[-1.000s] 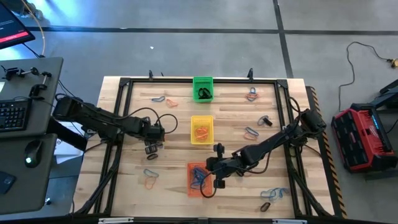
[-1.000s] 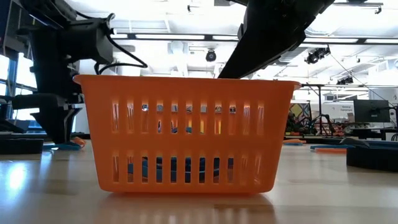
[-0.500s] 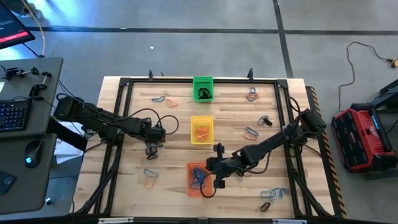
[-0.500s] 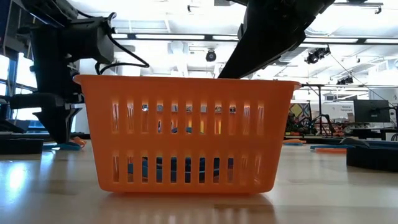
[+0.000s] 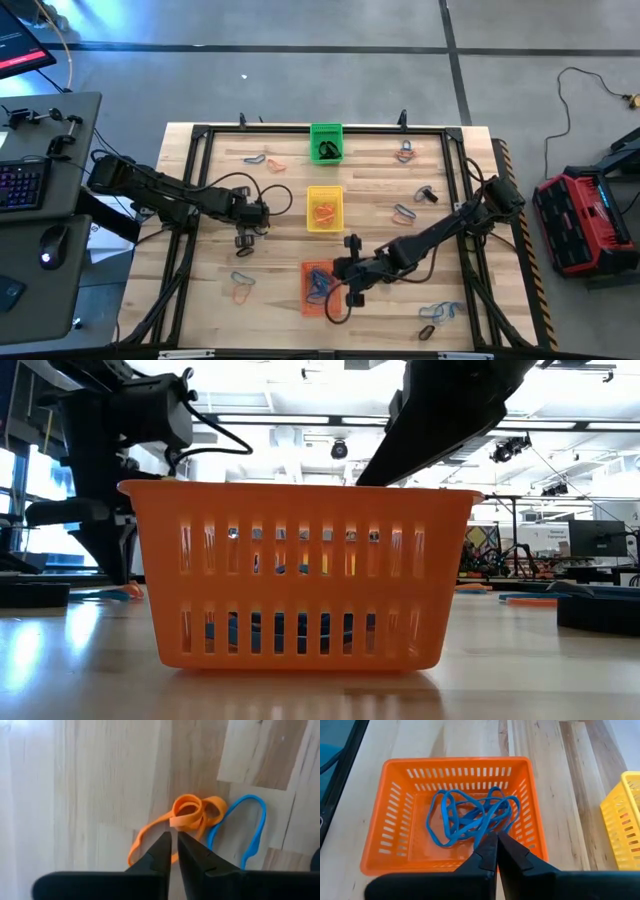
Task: Sort rubber bands into baskets
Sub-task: Put the orange rubber band into the yellow bin
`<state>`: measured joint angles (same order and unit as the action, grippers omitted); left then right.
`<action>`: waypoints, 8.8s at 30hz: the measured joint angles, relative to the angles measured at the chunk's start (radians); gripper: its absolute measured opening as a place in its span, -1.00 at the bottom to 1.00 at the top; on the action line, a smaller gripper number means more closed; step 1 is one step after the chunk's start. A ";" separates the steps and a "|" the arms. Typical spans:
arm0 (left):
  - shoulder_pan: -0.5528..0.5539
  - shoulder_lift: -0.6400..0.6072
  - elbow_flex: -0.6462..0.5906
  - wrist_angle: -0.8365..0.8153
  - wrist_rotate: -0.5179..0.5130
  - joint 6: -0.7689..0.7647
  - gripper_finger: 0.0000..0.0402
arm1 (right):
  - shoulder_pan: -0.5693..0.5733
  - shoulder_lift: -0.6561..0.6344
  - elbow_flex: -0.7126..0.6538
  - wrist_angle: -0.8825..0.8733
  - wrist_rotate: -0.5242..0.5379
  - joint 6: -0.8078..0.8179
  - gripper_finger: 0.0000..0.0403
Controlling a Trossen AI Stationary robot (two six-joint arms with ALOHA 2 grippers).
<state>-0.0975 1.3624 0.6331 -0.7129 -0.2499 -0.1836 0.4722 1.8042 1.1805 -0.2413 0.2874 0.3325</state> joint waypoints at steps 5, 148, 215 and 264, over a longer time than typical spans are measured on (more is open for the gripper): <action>0.000 0.000 0.000 0.009 0.009 0.032 -0.64 | 0.000 0.000 0.000 0.000 0.000 0.001 -1.00; -0.016 -0.136 0.336 0.304 0.056 -0.083 -1.00 | -0.299 0.135 0.000 0.549 0.240 -0.293 -0.95; 0.021 -0.103 0.017 0.194 -0.081 -0.218 -1.00 | -0.222 0.124 0.000 0.480 0.226 -0.248 -1.00; -0.060 -0.105 -0.170 0.897 0.060 -0.048 -0.31 | -0.444 0.008 0.000 -0.010 -0.004 0.039 -1.00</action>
<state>-0.1577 1.2579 0.4633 0.1837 -0.1894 -0.2317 0.0279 1.8126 1.1805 -0.2513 0.2839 0.3718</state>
